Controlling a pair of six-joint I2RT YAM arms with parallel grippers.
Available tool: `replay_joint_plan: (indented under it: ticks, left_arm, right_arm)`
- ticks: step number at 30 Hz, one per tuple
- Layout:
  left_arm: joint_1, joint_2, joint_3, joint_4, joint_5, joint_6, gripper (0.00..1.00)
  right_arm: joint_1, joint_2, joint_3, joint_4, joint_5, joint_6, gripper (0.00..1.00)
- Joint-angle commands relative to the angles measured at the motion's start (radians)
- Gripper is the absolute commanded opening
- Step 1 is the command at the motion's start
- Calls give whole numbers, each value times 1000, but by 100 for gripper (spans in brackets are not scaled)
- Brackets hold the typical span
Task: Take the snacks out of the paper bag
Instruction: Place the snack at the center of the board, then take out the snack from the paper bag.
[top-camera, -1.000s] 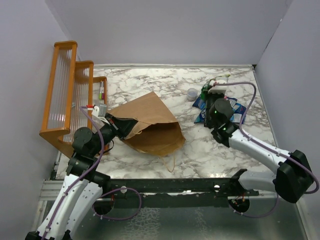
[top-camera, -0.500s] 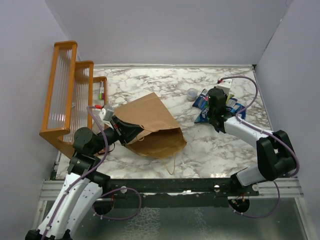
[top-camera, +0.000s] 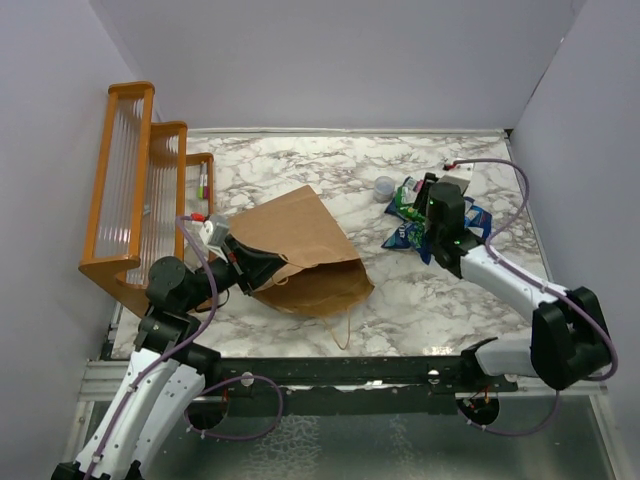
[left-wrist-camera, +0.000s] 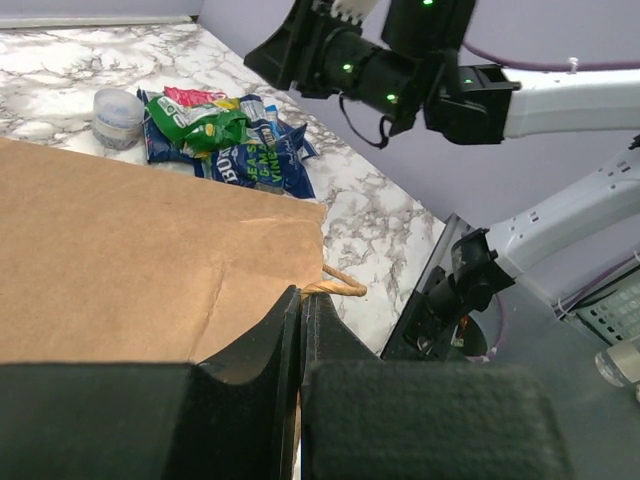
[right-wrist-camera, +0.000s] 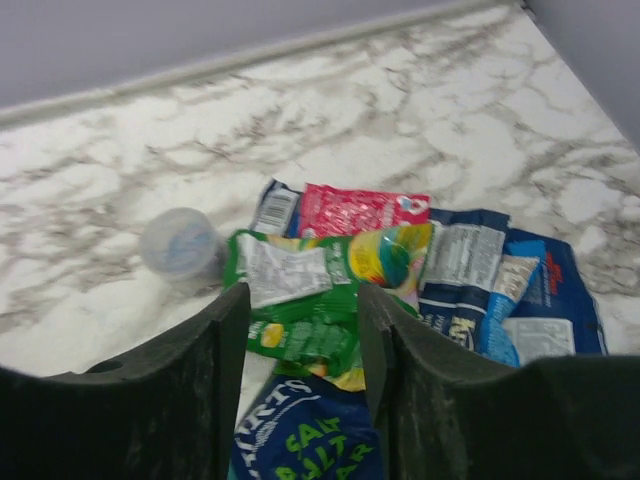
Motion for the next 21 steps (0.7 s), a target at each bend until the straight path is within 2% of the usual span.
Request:
replay_joint_plan:
  ticks: [1,3,5,10,14,21]
  left_arm:
    - [-1,-17,2,-3,6,24,0]
    - [-1,-20,0,0,3,27,0]
    - [-1,-23,-5,7,-5,26,0]
    - [-1,-36,-6,20,-26,18,0]
    - [-1,-54,-2,6,-67,22,0]
    - [-1,-63,10,-25,-146,26,0]
  right_arm:
    - [3,-152,-61,132,-311,-81,51]
    - [4,-203,-105,211,-562,-152,53]
    - [5,-236,-141,284,-723,-186,53]
    - [32,-293,-184,364,-923,-208,56]
    - [133,-333,-225,446,-1055,-279,57]
    - [438,-398,-264,425,-1174,-662,58]
